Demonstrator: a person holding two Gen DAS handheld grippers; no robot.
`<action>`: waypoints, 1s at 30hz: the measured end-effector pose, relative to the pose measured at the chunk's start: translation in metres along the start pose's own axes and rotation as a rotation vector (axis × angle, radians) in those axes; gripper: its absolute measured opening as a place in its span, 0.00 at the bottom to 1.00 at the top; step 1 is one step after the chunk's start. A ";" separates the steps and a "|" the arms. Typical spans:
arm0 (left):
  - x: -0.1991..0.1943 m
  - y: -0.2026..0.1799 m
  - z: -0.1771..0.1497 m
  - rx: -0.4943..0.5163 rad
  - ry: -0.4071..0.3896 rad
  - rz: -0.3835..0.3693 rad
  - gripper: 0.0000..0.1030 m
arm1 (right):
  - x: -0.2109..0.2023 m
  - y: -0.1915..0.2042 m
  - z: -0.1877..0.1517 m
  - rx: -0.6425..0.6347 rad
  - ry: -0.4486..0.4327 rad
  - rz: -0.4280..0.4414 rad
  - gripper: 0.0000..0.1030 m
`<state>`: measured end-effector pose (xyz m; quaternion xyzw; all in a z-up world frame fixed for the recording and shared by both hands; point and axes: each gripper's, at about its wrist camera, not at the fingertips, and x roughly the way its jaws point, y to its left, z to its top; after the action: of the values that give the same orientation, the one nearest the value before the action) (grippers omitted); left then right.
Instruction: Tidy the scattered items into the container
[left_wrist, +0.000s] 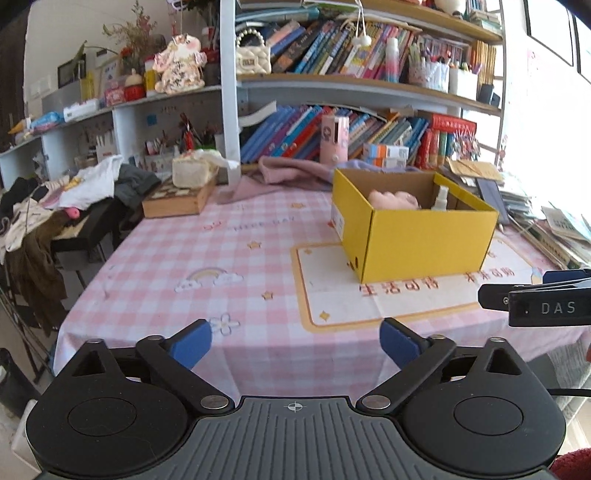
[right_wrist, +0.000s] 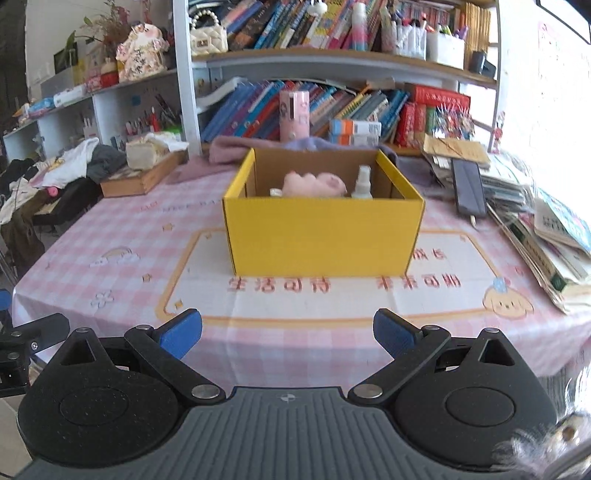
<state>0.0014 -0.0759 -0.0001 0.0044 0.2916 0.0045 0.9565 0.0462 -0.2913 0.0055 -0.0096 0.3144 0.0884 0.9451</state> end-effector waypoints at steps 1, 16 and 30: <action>0.000 -0.001 -0.001 0.002 0.004 0.000 0.99 | -0.001 0.000 -0.002 0.001 0.006 -0.001 0.97; -0.001 -0.003 -0.008 -0.025 0.044 0.006 1.00 | -0.008 0.002 -0.011 -0.036 0.059 0.014 0.97; 0.001 -0.006 -0.008 -0.016 0.056 0.019 1.00 | -0.004 0.006 -0.011 -0.055 0.079 0.030 0.97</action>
<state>-0.0022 -0.0819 -0.0076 -0.0007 0.3184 0.0159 0.9478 0.0360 -0.2866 -0.0005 -0.0344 0.3491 0.1107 0.9299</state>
